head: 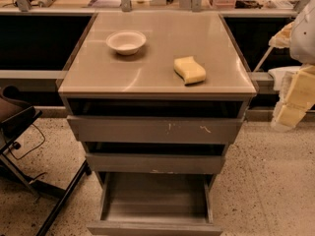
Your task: Close bottom drawer
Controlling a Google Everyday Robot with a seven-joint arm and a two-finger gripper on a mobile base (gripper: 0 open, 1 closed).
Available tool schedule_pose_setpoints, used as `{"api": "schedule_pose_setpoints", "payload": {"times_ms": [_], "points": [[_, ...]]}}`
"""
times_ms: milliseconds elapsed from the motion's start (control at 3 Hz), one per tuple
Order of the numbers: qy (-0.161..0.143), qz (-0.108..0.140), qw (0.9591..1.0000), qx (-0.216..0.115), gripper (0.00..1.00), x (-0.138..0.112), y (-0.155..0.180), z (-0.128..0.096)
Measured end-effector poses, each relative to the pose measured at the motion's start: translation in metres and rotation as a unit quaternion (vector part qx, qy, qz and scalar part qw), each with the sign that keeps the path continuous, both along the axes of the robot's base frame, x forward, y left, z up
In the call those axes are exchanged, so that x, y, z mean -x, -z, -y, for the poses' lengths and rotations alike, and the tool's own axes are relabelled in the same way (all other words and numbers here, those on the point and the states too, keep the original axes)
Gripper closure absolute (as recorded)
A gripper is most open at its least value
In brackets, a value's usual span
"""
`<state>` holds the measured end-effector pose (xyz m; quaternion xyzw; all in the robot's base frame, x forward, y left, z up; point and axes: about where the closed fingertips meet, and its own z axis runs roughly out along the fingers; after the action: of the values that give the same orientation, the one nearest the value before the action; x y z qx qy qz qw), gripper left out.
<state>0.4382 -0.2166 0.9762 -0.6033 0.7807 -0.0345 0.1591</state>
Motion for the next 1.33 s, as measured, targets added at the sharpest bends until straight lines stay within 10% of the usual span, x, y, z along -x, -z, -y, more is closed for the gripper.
{"api": "schedule_pose_setpoints", "payload": {"times_ms": [667, 1333], "points": [[-0.004, 0.007, 0.9999, -0.007, 0.00, 0.007, 0.012, 0.001], [-0.021, 0.026, 0.9927, -0.116, 0.00, 0.059, 0.096, -0.039]]}}
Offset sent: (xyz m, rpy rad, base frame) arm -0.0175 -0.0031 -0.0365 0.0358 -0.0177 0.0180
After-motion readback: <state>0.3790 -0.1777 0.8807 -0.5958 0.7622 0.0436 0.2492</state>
